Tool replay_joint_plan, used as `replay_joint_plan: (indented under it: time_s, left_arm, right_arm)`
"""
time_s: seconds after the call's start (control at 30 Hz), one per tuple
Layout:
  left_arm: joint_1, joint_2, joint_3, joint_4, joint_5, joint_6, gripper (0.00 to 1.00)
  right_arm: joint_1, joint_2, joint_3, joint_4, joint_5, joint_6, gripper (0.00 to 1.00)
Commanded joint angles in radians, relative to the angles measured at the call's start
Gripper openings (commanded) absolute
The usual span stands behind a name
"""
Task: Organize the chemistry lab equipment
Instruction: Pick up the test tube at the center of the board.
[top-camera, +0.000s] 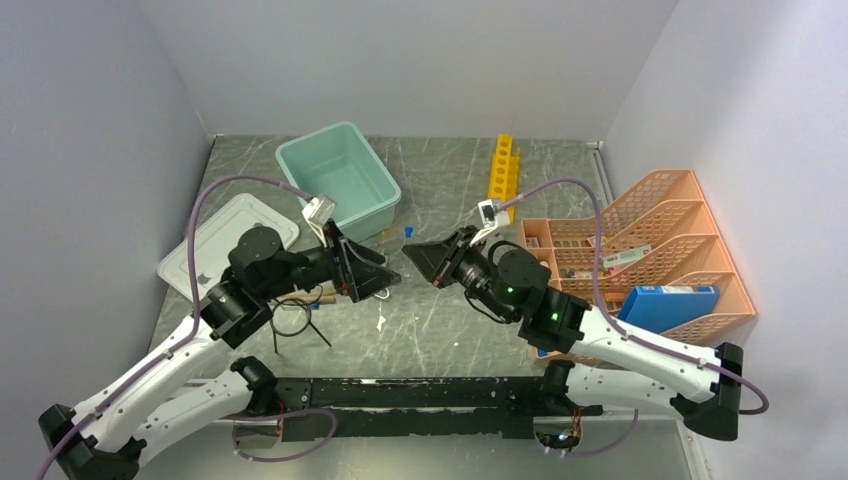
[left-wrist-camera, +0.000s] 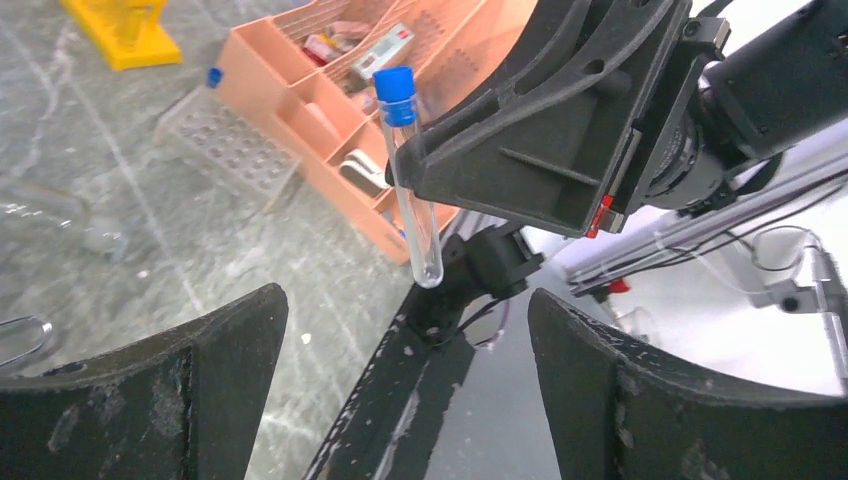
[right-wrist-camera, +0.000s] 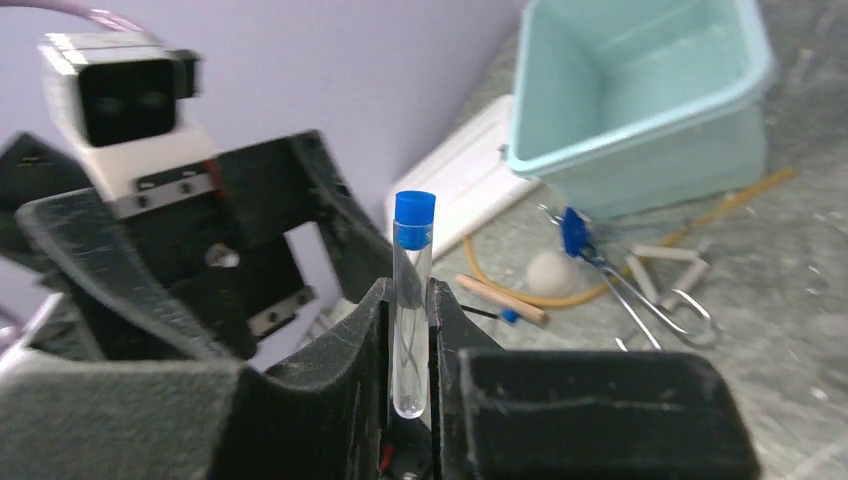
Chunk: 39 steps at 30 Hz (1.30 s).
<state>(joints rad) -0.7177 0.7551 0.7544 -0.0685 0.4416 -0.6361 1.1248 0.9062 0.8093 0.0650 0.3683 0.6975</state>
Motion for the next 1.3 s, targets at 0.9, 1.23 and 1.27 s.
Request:
replay_joint_plan:
  time_s: [0.9,1.23,1.27]
  left_arm:
    - [0.000,0.099,-0.038,0.613,0.258,-0.313,0.48]
    - [0.001,0.093,-0.041,0.634,0.266,-0.323,0.35]
    - [0.000,0.093,-0.041,0.634,0.268,-0.322,0.30]
  right_arm:
    - [-0.023,-0.021,-0.035,0.455,-0.276,-0.022,0.00]
    - [-0.023,-0.024,-0.052,0.465,-0.274,-0.008,0.00]
    - [-0.022,-0.024,-0.053,0.466,-0.274,-0.008,0.00]
